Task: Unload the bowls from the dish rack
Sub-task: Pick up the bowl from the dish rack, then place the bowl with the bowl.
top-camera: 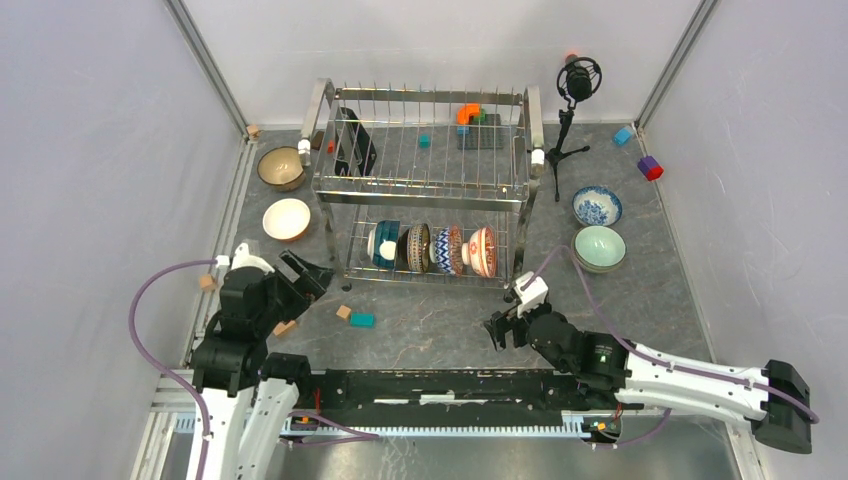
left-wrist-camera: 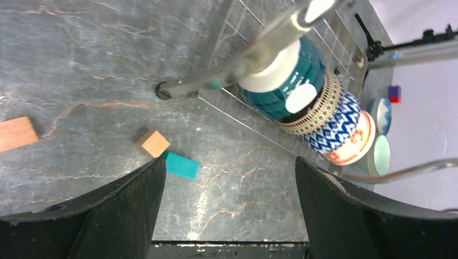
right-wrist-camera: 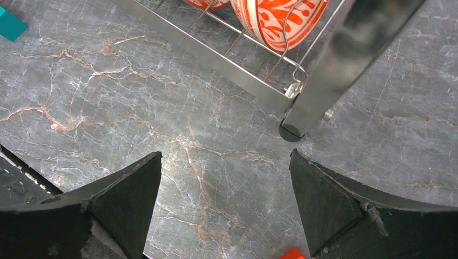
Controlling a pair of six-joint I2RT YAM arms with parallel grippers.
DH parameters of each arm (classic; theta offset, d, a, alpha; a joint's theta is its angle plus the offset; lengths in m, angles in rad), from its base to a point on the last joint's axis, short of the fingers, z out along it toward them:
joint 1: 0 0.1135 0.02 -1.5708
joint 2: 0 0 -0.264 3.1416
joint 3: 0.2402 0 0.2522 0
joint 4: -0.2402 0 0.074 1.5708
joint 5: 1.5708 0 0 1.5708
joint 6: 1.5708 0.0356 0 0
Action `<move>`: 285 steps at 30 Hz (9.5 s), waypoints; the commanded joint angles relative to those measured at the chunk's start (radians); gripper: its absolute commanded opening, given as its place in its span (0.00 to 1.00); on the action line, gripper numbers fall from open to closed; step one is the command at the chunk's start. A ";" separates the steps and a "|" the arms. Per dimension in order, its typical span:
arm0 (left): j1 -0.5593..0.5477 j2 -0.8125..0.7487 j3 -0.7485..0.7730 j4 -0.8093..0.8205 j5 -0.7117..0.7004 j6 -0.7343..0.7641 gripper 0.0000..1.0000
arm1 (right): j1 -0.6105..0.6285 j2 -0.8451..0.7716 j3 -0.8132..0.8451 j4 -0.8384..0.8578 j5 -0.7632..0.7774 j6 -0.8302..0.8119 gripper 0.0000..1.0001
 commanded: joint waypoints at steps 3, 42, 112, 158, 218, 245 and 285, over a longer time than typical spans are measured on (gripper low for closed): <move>-0.019 0.025 0.006 0.116 0.123 0.132 0.94 | 0.004 0.097 0.120 0.066 0.035 -0.065 0.92; -0.097 -0.008 -0.200 0.377 -0.015 0.026 0.92 | -0.212 0.437 0.244 0.444 0.088 0.042 0.56; -0.115 0.003 -0.224 0.389 0.008 0.007 0.93 | -0.443 0.474 -0.116 1.164 -0.393 0.248 0.00; -0.129 -0.034 -0.094 0.226 -0.135 -0.017 1.00 | -0.600 0.339 -0.207 1.333 -0.943 0.318 0.00; -1.063 0.331 -0.001 0.350 -0.560 -0.199 1.00 | -0.056 0.146 0.239 0.281 -0.458 -0.390 0.00; -1.068 0.531 0.180 0.233 -0.334 0.164 1.00 | 0.395 0.394 0.414 0.111 -0.023 -0.652 0.00; -1.200 0.772 0.188 0.216 -0.464 0.061 0.60 | 0.570 0.619 0.511 0.143 0.117 -0.741 0.00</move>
